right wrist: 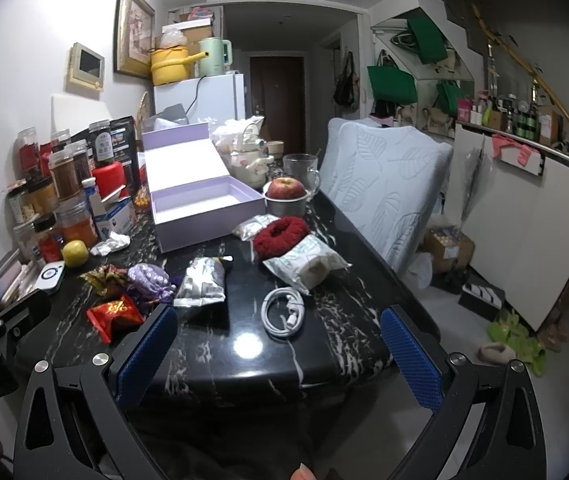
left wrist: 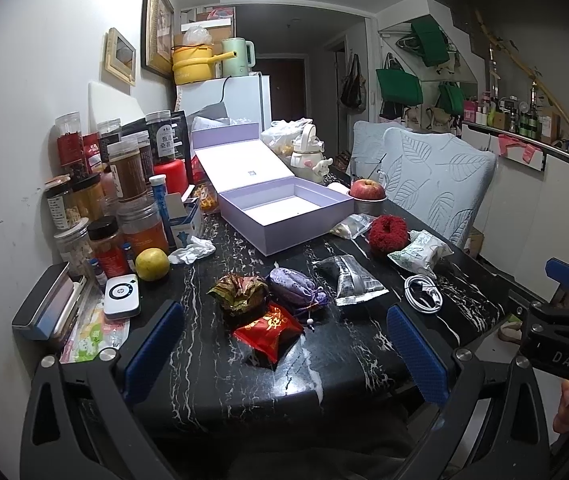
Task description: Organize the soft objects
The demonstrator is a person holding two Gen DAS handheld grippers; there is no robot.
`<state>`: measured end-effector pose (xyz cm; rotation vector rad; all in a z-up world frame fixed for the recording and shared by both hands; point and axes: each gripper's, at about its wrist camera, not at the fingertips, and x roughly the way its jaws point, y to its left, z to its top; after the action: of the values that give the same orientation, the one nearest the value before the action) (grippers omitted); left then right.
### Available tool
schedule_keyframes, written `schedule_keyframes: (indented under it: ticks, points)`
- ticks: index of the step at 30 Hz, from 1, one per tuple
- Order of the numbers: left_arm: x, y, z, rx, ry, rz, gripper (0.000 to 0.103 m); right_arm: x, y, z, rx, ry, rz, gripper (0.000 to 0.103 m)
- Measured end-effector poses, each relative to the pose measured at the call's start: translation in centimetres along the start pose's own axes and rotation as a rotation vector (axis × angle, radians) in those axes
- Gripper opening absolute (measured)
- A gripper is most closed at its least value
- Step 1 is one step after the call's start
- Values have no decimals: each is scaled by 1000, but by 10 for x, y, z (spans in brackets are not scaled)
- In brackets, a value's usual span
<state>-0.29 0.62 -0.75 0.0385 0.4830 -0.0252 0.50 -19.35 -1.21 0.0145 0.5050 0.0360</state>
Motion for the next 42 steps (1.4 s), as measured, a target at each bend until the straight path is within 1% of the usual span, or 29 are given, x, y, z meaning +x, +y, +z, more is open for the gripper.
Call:
schedule_keyframes:
  ticks: [3,42]
  points:
    - [-1,0,0,7,-4,7,103,0,0,0,1,0,-1,103]
    - [-9,1,-1,-2,3,-4,103,-3,7,0,-20,-12,14,103]
